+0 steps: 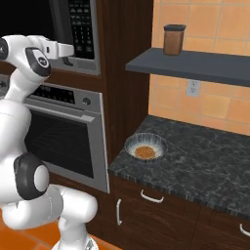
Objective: Open the microwave, place the bowl with waffle inside the microwave, then close the microwave door and turn it on.
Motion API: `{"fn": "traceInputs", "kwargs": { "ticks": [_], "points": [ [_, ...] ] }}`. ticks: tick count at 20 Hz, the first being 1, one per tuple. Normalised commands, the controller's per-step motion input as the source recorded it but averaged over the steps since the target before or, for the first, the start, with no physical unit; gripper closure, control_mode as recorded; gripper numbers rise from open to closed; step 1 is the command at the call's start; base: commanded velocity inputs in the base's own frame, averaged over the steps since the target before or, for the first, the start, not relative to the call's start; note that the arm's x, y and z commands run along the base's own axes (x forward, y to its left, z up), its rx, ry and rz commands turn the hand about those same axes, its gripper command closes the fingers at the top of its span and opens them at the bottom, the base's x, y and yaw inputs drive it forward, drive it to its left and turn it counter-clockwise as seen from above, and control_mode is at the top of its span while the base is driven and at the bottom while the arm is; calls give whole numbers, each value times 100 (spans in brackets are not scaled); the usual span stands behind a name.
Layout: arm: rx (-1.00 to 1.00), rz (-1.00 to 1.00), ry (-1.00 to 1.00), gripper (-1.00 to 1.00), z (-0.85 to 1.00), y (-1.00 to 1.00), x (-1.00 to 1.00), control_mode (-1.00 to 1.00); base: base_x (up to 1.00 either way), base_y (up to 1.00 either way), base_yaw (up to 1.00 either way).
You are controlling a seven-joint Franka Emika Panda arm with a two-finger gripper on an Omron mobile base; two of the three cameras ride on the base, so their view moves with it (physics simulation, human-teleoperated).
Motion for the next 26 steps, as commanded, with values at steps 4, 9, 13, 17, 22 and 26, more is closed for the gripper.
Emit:
{"fn": "traceInputs", "kwargs": {
  "ticks": [4,9,13,17,22,26],
  "points": [
    [3,27,0,100,-24,90,7,-100,0,0,0],
    [-1,19,0,100,-36,100,-6,-100,0,0,0],
    [-4,17,0,100,-46,100,-33,-100,0,0,0],
    [-8,16,0,100,-36,100,-68,-100,0,0,0],
    [-11,3,0,100,-35,100,-88,-100,0,0,0],
    [-15,0,0,100,-39,100,-79,-100,0,0,0]
  ]
}}
